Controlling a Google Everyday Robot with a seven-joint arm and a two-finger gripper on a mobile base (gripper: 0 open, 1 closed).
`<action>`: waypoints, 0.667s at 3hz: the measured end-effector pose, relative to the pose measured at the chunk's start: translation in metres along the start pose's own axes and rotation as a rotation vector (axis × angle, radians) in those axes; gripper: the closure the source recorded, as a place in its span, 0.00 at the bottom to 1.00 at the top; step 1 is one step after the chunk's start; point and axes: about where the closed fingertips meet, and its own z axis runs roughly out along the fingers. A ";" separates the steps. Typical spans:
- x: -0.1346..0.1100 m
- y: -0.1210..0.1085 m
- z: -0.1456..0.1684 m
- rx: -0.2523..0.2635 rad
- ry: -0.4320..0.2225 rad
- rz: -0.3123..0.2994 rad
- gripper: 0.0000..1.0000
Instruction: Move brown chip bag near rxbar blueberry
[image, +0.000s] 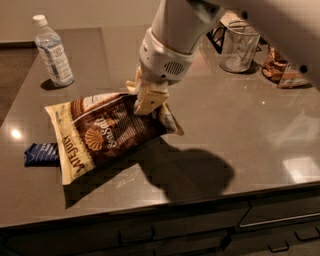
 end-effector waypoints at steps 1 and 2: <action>-0.013 0.006 0.020 -0.024 0.006 -0.022 0.58; -0.014 0.006 0.035 -0.029 0.002 -0.010 0.35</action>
Offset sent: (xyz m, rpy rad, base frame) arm -0.0069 0.0306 -0.0443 -0.0047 0.0378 -0.0005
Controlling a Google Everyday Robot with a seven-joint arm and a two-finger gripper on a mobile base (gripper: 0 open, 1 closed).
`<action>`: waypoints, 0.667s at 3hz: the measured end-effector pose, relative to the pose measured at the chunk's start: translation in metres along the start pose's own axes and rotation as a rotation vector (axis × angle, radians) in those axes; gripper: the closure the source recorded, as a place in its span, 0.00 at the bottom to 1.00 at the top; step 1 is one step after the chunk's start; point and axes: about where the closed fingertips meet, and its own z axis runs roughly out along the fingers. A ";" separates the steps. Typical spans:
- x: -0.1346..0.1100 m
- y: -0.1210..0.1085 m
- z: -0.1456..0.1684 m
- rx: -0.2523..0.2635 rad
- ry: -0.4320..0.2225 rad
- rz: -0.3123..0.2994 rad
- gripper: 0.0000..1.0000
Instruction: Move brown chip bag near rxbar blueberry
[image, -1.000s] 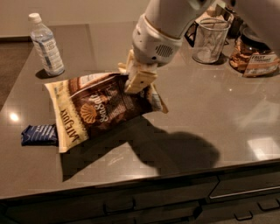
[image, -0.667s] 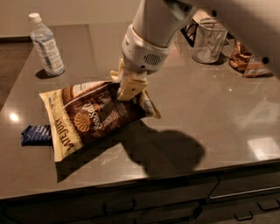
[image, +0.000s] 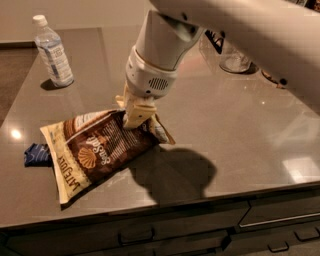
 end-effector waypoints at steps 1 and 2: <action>-0.001 0.000 0.000 0.001 0.000 -0.003 0.13; -0.002 0.000 0.001 0.002 -0.001 -0.005 0.00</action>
Offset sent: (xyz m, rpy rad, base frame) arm -0.0002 0.0012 0.0003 0.0006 -0.0020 0.0021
